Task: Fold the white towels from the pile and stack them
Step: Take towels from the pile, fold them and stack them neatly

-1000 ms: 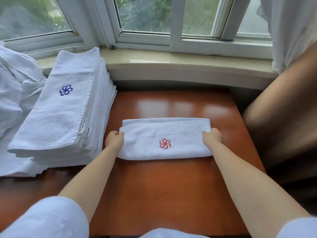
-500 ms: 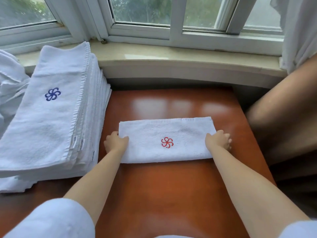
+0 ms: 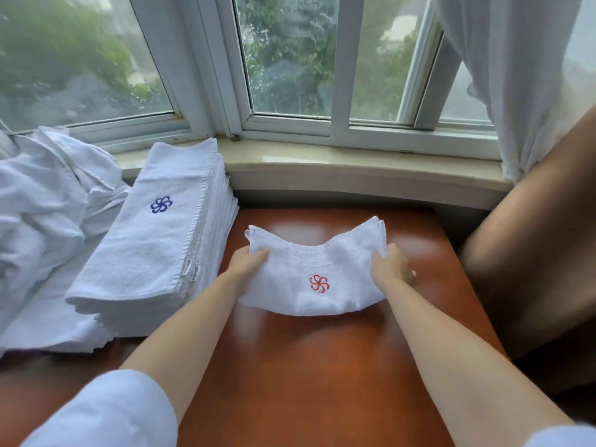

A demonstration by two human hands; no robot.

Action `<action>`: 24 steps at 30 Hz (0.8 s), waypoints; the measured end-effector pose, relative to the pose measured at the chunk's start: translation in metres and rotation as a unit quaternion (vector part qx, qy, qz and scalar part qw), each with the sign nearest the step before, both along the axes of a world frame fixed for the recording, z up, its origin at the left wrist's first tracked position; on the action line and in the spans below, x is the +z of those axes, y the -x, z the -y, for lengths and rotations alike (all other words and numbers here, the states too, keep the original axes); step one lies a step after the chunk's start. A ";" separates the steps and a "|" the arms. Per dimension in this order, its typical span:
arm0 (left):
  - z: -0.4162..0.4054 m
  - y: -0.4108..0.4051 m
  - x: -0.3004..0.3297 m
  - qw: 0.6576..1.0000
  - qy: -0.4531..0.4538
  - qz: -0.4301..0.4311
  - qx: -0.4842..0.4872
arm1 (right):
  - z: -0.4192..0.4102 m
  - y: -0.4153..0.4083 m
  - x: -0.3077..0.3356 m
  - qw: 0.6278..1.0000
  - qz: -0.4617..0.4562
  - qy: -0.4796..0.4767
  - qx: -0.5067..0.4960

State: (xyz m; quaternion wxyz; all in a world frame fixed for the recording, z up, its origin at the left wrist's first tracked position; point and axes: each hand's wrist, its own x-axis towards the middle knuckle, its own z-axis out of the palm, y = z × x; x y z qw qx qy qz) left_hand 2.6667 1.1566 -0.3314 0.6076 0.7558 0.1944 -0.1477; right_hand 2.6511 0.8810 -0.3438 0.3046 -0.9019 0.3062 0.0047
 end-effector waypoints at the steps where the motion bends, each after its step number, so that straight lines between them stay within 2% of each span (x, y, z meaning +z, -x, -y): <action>1: 0.001 0.005 0.011 1.000 -0.008 0.017 0.008 | -0.005 0.001 0.008 1.000 0.020 0.006 0.005; 7: -0.021 0.026 0.072 0.986 -0.025 0.114 0.120 | -0.041 -0.008 0.061 0.983 0.143 0.041 0.104; 14: -0.079 0.035 0.134 0.954 0.040 0.194 0.226 | -0.122 -0.025 0.134 0.947 0.272 0.047 0.163; 18: -0.132 0.039 0.158 0.926 0.071 0.225 0.295 | -0.180 -0.036 0.168 0.926 0.319 0.057 0.192; 24: -0.231 0.036 0.171 0.904 0.079 0.254 0.334 | -0.287 -0.052 0.190 0.903 0.355 0.074 0.231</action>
